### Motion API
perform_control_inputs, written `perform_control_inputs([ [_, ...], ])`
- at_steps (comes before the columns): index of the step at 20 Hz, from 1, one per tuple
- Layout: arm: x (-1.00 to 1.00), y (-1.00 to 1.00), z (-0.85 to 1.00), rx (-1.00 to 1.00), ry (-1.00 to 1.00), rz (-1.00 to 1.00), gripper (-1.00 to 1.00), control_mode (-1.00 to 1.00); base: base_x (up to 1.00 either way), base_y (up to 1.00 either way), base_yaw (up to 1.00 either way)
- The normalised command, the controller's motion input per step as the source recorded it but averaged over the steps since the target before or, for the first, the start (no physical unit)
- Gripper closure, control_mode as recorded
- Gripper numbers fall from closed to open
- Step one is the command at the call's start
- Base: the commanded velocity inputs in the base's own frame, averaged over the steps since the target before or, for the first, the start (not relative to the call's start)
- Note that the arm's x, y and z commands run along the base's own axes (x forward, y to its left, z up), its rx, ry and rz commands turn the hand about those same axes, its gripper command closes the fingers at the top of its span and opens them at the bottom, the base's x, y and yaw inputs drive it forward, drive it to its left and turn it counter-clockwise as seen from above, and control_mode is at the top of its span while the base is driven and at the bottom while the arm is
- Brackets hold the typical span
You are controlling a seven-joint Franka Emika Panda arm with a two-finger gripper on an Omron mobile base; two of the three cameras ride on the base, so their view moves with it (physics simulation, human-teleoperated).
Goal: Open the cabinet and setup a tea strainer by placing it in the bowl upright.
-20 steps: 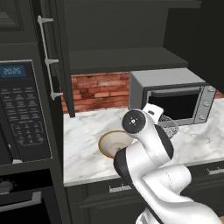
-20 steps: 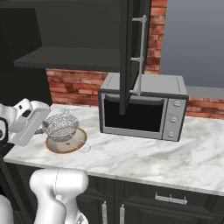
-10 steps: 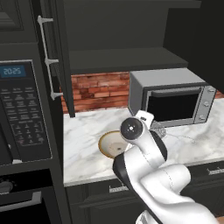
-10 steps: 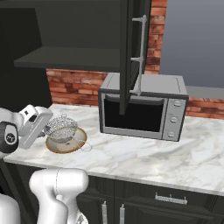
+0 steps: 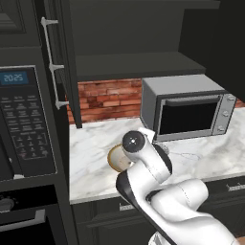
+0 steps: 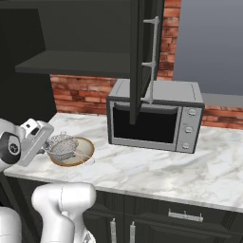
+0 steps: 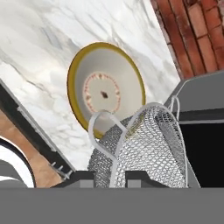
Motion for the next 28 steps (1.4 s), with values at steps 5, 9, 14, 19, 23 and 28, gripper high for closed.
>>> perform_control_inputs([
  [5,0.22,0.03,-0.01,0.00,0.00,0.08,1.00,-1.00,0.00,0.00,0.00],
  [9,0.06,0.21,-0.04,0.00,0.00,0.09,1.00,-1.00,0.00,0.00,0.00],
  [14,0.02,0.26,-0.30,0.00,0.07,0.08,1.00,-1.00,0.00,0.00,0.00],
  [19,0.19,0.03,-0.18,0.00,0.00,0.02,1.00,-1.00,0.00,0.00,0.00],
  [23,0.10,0.00,-0.09,0.00,0.00,0.00,1.00,-1.00,0.00,0.00,0.00],
  [28,0.04,0.00,-0.14,0.00,-0.01,0.00,1.00,-1.00,0.00,0.00,0.00],
])
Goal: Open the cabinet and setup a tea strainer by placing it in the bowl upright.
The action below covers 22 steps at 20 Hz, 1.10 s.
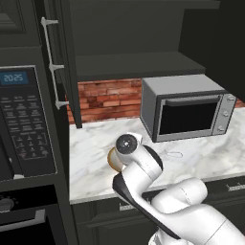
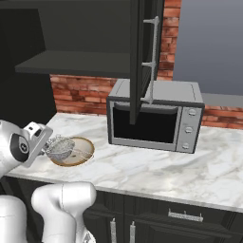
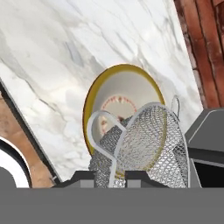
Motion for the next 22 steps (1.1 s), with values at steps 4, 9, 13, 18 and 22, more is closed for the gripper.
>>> perform_control_inputs([
  [4,0.03,0.00,-0.23,-0.05,-0.08,0.00,1.00,-1.00,0.00,0.00,0.00],
  [9,0.06,-0.02,-0.20,-0.04,-0.08,0.00,1.00,-1.00,0.00,0.00,0.00],
  [13,0.11,-0.12,-0.11,-0.03,-0.12,0.00,1.00,-1.00,0.00,0.00,0.00],
  [18,0.14,-0.16,-0.07,0.00,-0.06,0.00,1.00,-1.00,0.00,0.00,0.00],
  [22,0.01,0.00,-0.21,0.00,0.04,0.00,1.00,-1.00,0.00,0.00,0.00],
])
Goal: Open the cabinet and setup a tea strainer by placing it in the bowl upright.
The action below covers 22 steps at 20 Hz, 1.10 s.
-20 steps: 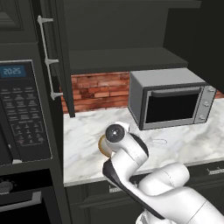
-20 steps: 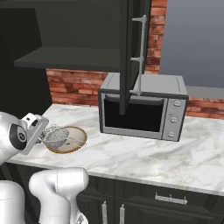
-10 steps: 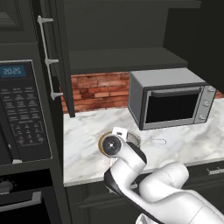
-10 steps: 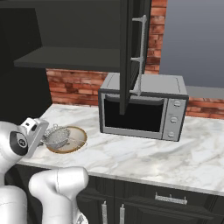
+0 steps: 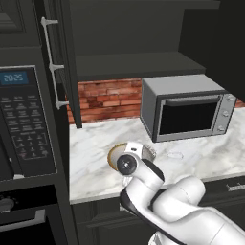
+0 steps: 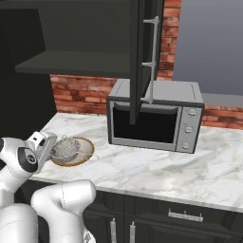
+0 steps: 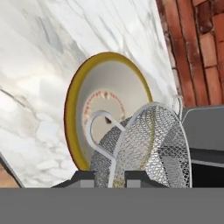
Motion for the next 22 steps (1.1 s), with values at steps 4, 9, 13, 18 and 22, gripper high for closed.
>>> perform_control_inputs([
  [4,0.02,0.00,-0.23,0.00,0.11,0.00,1.00,-1.00,0.00,0.00,0.00],
  [9,0.06,0.00,-0.06,0.00,0.04,0.00,1.00,-1.00,0.00,0.00,0.00],
  [13,0.10,0.00,0.00,0.00,0.00,0.00,1.00,-1.00,0.00,0.00,0.00],
  [18,0.21,0.00,0.00,0.00,0.00,0.00,1.00,-1.00,0.00,0.00,0.00],
  [22,0.29,0.00,0.00,0.00,0.00,0.00,1.00,-1.00,0.00,0.00,0.00],
])
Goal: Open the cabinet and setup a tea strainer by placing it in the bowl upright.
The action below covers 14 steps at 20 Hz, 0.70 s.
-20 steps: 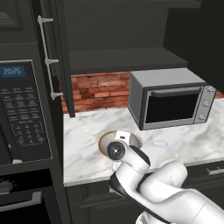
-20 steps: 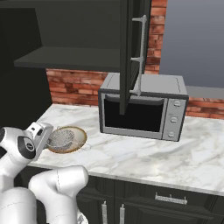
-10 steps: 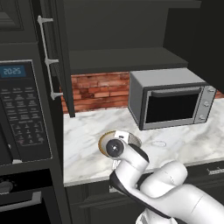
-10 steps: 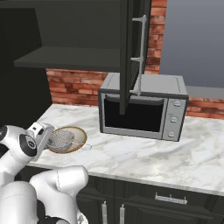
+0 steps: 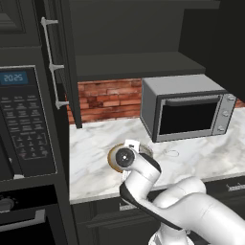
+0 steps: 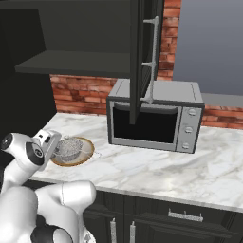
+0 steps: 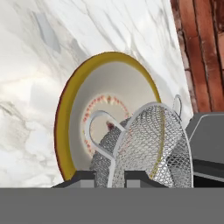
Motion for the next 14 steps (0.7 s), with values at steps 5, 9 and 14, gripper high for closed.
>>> perform_control_inputs([
  [5,0.33,0.01,-0.20,0.00,0.00,0.00,1.00,-1.00,0.00,0.00,0.00],
  [9,0.32,0.01,-0.33,0.00,0.02,0.00,1.00,-1.00,0.00,0.00,0.00],
  [14,0.33,0.06,-0.31,0.00,0.02,0.00,1.00,-1.00,0.00,0.00,0.00],
])
